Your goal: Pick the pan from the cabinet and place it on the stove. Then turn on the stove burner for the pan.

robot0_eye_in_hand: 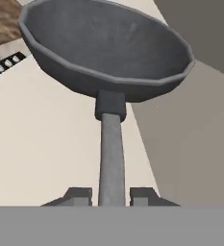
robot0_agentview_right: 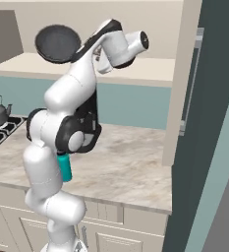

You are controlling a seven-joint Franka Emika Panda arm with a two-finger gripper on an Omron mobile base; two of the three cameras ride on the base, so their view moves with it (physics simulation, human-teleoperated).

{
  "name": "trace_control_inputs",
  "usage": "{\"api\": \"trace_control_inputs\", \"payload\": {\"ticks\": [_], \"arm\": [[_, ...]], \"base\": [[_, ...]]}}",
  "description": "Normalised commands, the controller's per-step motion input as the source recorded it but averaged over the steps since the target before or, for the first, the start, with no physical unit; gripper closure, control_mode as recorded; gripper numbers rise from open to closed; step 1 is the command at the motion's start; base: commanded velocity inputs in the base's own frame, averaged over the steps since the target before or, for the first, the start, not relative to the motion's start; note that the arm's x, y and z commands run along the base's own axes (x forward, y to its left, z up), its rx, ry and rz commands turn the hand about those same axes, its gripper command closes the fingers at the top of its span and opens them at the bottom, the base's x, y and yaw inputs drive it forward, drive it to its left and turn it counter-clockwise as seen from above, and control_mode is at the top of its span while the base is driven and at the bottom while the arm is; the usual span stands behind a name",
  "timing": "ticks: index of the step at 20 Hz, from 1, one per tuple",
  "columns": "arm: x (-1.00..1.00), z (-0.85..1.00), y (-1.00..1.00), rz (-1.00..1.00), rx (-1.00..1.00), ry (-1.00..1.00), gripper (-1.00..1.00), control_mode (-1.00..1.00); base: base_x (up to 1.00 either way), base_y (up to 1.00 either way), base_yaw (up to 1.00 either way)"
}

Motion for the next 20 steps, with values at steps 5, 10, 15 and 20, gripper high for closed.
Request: {"api": "trace_control_inputs", "payload": {"ticks": [5, 10, 15, 20], "arm": [[-0.49, 0.0, 0.0, 0.0, 0.0, -0.27, 1.0, -1.0], [-0.68, 0.0, 0.0, 0.0, 0.0, -0.23, 1.0, -1.0], [-0.78, 0.0, 0.01, 0.0, 0.0, -0.14, 1.0, -1.0], [-0.88, 0.0, 0.15, 0.0, -0.01, -0.06, 1.0, -1.0]], "base": [[0.0, 0.0, 0.0], [0.0, 0.0, 0.0], [0.0, 0.0, 0.0], [0.0, 0.0, 0.0]]}}
